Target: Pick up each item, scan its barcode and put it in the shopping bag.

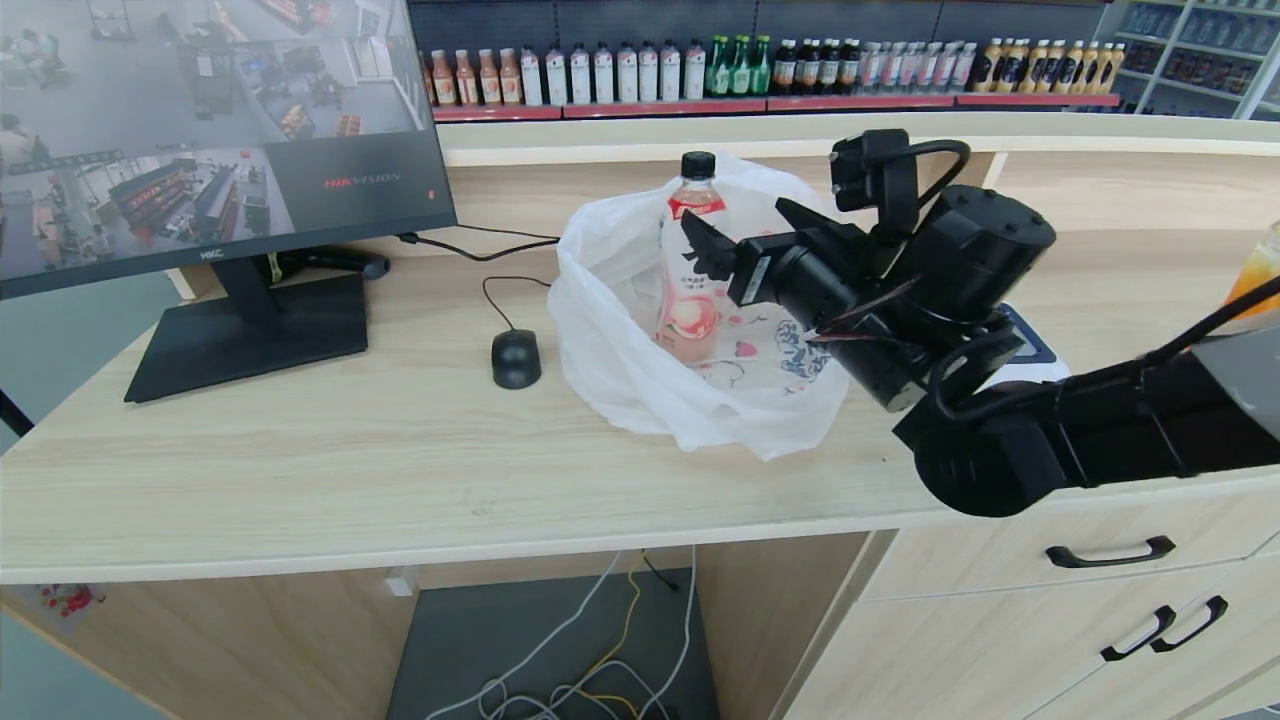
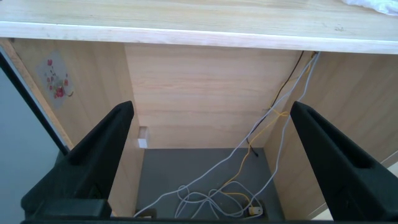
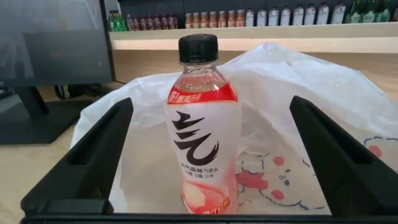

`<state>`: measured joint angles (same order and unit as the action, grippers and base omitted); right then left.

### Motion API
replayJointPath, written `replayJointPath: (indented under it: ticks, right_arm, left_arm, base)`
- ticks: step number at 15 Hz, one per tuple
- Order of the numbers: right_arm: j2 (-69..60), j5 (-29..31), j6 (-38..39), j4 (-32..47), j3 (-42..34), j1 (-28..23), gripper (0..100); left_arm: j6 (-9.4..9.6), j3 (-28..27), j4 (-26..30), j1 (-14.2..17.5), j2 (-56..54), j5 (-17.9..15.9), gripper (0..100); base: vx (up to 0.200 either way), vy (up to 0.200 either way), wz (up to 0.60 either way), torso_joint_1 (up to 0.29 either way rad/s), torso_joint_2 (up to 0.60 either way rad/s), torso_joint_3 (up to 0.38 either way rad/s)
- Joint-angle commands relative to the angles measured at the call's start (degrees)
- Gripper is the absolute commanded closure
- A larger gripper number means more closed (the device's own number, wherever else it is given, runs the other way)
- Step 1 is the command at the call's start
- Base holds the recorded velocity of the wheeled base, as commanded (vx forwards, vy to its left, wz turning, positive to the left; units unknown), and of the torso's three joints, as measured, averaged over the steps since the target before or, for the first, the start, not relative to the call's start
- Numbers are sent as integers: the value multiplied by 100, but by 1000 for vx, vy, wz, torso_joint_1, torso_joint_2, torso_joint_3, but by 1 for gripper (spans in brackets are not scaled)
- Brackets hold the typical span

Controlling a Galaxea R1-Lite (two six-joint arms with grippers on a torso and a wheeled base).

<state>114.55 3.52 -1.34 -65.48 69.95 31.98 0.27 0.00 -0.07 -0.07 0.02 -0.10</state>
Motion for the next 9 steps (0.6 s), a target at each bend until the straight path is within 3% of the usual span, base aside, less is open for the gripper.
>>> replayJointPath:
  ticks: [1, 5, 7, 9]
  right_arm:
    - [-689, -10, 108, -290, -764, 10, 0]
    - [-856, -1, 301, -2303, -2513, 10, 0]
    - [-1128, -1, 310, -2452, -3339, 19, 0]
    - [-1462, 17, 371, -2452, -3708, 10, 0]
  left_arm:
    - [0, 0, -1, -1, -2, 1, 0]
    - [0, 0, -1, -1, -2, 1, 0]
    - [0, 0, -1, 7, -2, 1, 0]
    - [0, 0, -1, 7, -2, 10, 0]
  base:
    - [0, 0, 0, 0, 0, 0]
    - [0, 0, 0, 0, 0, 0]
    - [0, 0, 0, 0, 0, 0]
    - [0, 0, 0, 0, 0, 0]
